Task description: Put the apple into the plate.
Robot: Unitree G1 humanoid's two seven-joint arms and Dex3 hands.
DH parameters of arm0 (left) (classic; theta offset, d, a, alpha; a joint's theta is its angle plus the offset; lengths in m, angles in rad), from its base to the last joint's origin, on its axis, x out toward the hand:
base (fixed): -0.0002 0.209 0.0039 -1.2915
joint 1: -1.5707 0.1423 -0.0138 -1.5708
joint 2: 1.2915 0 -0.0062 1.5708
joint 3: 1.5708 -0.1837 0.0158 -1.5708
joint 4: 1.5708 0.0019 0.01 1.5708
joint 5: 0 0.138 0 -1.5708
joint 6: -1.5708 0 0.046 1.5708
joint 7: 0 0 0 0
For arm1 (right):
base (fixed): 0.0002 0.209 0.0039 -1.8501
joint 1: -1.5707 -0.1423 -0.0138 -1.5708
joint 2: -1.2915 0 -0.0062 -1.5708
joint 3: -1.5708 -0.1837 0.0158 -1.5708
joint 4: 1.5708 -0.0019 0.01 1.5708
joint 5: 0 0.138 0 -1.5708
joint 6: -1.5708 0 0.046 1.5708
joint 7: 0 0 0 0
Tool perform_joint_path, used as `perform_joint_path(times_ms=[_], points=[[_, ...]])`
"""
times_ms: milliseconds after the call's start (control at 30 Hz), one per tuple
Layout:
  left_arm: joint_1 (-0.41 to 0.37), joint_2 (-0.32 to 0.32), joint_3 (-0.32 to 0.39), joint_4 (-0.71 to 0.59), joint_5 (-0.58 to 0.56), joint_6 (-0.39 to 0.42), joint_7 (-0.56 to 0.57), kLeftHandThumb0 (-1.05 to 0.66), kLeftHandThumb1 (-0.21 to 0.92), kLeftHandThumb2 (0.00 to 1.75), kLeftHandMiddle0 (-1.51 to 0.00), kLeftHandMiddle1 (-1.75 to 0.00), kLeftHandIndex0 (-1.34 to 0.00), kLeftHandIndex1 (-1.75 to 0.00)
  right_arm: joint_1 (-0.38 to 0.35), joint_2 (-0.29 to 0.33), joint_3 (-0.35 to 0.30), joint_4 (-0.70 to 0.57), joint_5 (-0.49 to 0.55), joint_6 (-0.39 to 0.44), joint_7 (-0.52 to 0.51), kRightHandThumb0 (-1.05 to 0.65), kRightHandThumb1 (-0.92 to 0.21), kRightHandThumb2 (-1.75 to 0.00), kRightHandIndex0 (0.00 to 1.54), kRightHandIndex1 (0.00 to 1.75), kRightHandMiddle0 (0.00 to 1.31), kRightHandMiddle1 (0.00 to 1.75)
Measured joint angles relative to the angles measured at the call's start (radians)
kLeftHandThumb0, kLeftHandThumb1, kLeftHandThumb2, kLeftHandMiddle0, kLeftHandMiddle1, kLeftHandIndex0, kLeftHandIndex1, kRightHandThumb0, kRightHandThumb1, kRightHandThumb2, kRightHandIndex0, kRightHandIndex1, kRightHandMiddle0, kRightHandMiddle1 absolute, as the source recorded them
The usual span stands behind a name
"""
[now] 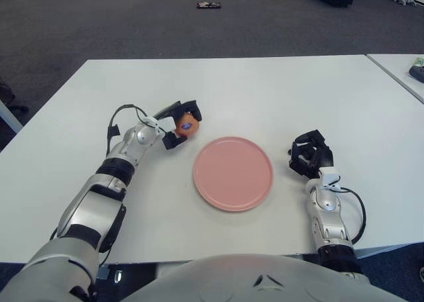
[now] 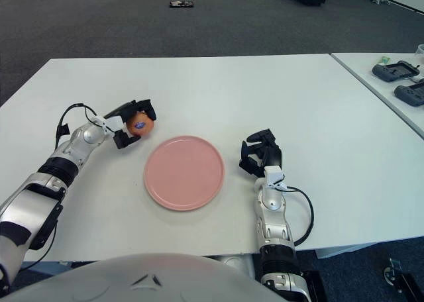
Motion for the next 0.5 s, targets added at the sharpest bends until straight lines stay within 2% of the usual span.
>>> perform_joint_path(times_ms=[267, 500], points=[[0.056, -0.002, 0.081, -0.182, -0.090, 0.022, -0.033, 0.00, -0.11, 1.75, -0.98, -1.59, -0.70, -1.75, 0.000, 0.000, 0.001, 0.000, -0.004, 0.000, 0.000, -0.41, -0.53, -1.06, 0.59, 1.46, 0.44, 1.75], [0.099, -0.002, 0.107, -0.326, -0.117, 0.081, -0.056, 0.00, -0.11, 1.75, -0.98, -1.59, -0.70, -1.75, 0.000, -0.002, 0.003, 0.000, -0.005, 0.000, 0.002, -0.41, -0.54, -1.05, 0.58, 1.45, 0.44, 1.75]])
